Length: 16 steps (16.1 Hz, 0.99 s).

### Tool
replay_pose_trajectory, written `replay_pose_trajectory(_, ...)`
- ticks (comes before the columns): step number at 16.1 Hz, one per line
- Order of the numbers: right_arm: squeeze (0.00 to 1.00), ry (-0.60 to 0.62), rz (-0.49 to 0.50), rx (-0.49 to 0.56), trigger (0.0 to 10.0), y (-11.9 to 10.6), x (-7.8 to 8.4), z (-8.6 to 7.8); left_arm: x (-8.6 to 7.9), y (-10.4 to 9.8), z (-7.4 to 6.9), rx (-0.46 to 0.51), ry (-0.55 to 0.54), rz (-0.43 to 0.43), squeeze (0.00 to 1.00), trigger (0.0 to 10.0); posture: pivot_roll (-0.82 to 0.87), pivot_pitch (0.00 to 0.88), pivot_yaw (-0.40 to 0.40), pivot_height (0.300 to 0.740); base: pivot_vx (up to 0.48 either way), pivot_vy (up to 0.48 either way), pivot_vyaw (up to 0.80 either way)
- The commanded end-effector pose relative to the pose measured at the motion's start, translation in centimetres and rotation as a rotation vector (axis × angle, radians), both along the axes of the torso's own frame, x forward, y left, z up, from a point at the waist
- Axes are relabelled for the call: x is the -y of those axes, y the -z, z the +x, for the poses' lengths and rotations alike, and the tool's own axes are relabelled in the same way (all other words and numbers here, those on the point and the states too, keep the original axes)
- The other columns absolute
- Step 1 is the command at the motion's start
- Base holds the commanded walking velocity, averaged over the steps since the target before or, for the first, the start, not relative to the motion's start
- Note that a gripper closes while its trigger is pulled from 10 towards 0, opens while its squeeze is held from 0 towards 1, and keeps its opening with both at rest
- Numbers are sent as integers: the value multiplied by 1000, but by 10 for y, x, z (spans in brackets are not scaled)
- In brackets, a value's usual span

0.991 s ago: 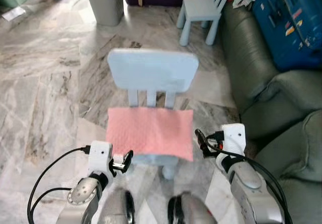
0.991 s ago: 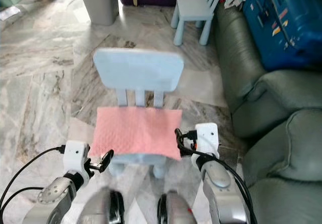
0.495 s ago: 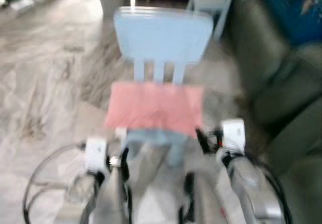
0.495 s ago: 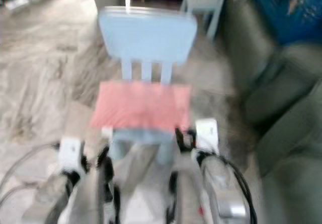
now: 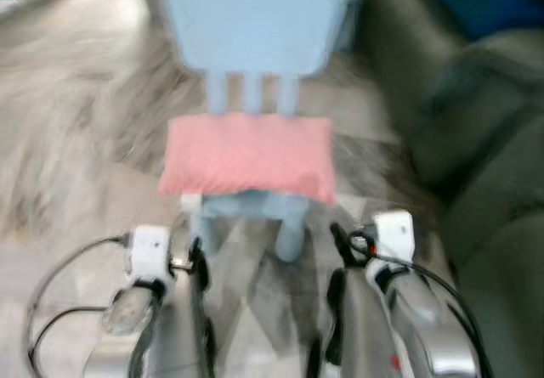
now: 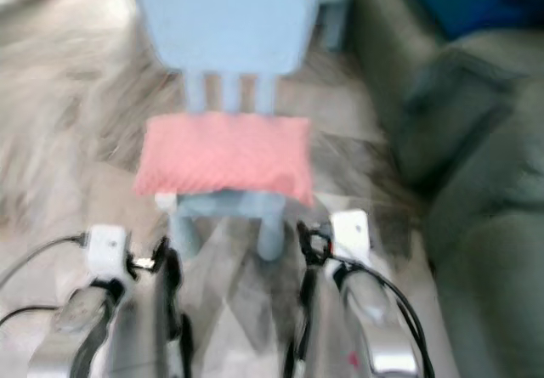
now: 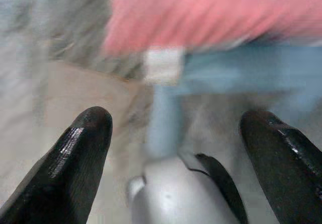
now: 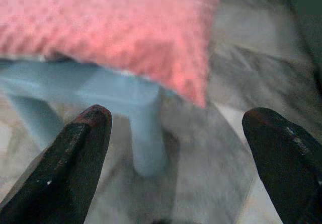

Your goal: Move the pillow to the sofa

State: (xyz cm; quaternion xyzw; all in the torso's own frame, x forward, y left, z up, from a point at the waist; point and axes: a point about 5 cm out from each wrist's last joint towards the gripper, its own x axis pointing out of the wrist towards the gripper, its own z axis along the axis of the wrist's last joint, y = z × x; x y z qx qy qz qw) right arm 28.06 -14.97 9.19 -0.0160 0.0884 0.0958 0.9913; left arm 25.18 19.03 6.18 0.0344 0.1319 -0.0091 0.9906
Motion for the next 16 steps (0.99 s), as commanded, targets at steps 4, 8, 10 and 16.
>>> replay_pose_trajectory(4,0,7,-14,15,10000,-2,8,6,-12,-9,9,54,-67,31,0,10000,-16,254,-39,386,0,0,0)
replay_pose_trajectory(8,0,-20,-42,126,10000,-29,10,27,-28,-52,45,236,-121,49,0,10000,-19,261,-38,351,0,0,0)
replay_pose_trajectory(10,0,-22,-57,200,10000,-47,10,35,-38,-70,62,295,-162,34,0,10000,-22,263,-35,351,0,0,0)
replay_pose_trajectory(16,0,-28,21,329,10000,-95,21,62,-62,-117,87,439,-275,66,0,10000,-27,281,-20,351,0,0,0)
